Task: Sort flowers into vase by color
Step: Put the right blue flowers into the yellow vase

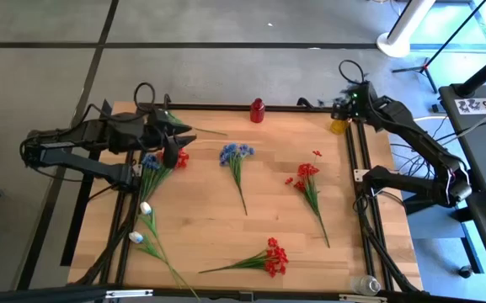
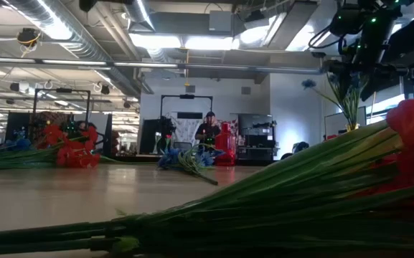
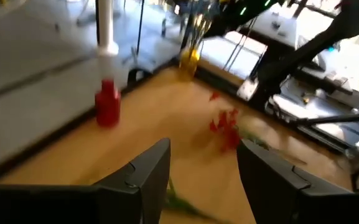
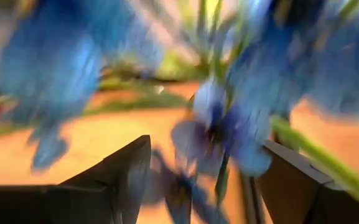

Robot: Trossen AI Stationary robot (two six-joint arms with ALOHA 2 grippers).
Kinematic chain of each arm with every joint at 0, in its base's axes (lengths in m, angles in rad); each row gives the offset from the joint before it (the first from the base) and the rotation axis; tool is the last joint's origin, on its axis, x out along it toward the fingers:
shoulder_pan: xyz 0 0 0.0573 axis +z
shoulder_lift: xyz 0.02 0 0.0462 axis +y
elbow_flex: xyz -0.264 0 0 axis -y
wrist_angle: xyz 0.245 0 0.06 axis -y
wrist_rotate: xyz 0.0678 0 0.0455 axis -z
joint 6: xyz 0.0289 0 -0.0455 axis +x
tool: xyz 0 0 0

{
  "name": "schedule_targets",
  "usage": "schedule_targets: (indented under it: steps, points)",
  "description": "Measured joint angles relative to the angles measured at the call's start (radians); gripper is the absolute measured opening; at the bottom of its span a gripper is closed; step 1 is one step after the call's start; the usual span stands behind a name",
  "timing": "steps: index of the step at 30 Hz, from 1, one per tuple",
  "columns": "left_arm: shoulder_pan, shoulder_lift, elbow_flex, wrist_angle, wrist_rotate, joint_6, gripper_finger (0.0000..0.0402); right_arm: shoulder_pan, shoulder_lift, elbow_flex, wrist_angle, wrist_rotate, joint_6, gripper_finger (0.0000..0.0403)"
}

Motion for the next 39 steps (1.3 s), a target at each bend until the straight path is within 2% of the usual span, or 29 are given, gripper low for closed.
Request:
schedule_targets:
  steps: [4,8,13,19,25,33,39]
  points:
    - [-0.034,0.014,-0.006,-0.123,0.038,-0.107,0.0169,0.001,0.000,0.040,-0.127,-0.065,-0.015,0.0266]
    - [-0.088,0.052,-0.057,-0.147,0.063,-0.187,0.0152,0.012,-0.005,0.092,-0.240,-0.130,-0.038,0.0266]
    - [-0.140,0.142,-0.146,-0.119,0.043,-0.288,0.0142,0.162,-0.053,0.156,-0.282,-0.160,0.013,0.0266]
    - [-0.128,0.271,-0.253,0.071,0.011,-0.514,0.0152,0.456,-0.078,0.190,-0.273,-0.122,0.186,0.0266]
    - [-0.059,0.438,-0.275,0.249,0.037,-0.601,0.0190,0.664,-0.076,0.192,-0.242,-0.048,0.305,0.0266]
    - [-0.033,0.715,-0.275,0.534,0.059,-0.706,0.0219,0.782,-0.076,0.192,-0.147,0.000,0.314,0.0266]
    - [0.005,0.860,-0.275,0.646,-0.005,-0.795,0.0220,0.815,-0.076,0.192,-0.133,-0.001,0.307,0.0266]
